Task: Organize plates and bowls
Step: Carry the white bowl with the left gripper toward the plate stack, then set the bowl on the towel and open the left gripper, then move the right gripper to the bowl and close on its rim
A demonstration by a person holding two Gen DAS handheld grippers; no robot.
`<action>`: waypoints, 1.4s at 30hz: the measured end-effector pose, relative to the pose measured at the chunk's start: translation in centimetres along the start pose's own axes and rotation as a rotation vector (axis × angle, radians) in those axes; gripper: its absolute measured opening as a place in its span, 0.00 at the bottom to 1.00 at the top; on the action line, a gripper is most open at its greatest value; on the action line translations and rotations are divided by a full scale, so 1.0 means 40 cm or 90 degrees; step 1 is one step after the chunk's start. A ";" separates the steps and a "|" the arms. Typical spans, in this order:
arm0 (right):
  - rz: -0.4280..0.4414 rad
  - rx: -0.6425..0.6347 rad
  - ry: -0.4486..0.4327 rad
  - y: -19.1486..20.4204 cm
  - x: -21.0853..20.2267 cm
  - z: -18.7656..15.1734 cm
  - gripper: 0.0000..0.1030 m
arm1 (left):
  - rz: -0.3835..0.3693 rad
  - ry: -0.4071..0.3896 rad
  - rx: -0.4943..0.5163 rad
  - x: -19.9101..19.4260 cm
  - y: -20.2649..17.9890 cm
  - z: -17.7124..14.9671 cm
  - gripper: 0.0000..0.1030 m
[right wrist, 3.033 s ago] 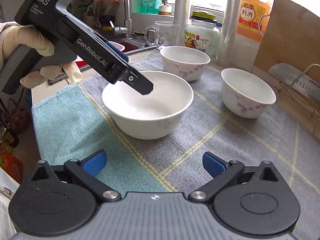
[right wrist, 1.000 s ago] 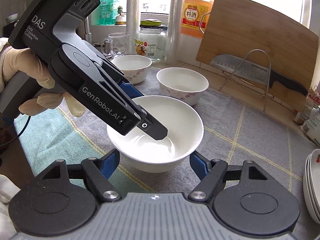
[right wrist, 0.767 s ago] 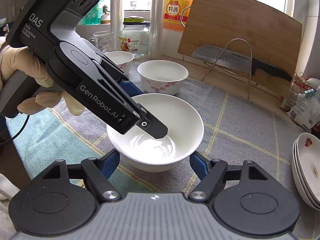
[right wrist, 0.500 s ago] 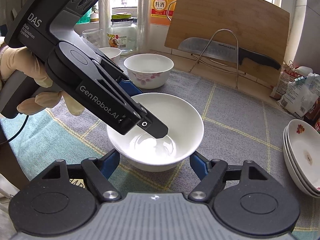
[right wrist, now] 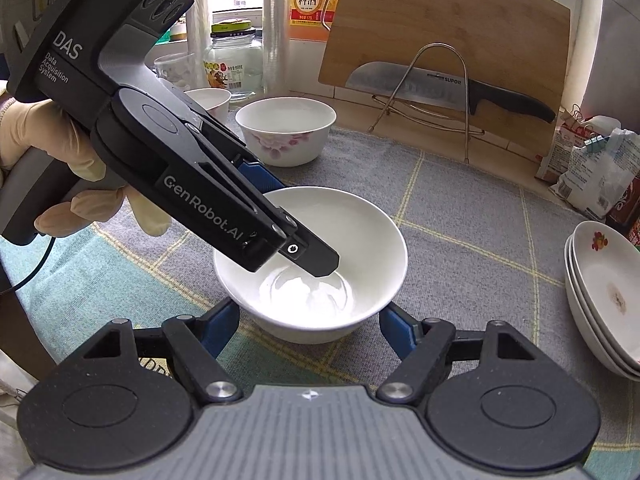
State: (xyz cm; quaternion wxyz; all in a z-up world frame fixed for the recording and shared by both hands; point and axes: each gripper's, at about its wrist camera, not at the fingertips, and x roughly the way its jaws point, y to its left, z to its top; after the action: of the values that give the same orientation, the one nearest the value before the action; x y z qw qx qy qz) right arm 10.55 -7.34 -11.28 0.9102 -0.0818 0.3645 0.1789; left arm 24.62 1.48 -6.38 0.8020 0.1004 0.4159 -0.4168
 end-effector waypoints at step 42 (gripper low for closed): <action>-0.028 -0.008 0.017 0.001 0.011 0.163 1.00 | 0.326 -0.182 -0.085 -0.139 0.112 -0.132 0.95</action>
State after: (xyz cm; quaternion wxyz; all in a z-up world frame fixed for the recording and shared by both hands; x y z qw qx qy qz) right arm 14.95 -5.36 -6.88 0.9085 -0.0980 0.3732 0.1601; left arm 23.19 10.24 -6.39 0.9363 0.0892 0.2864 -0.1826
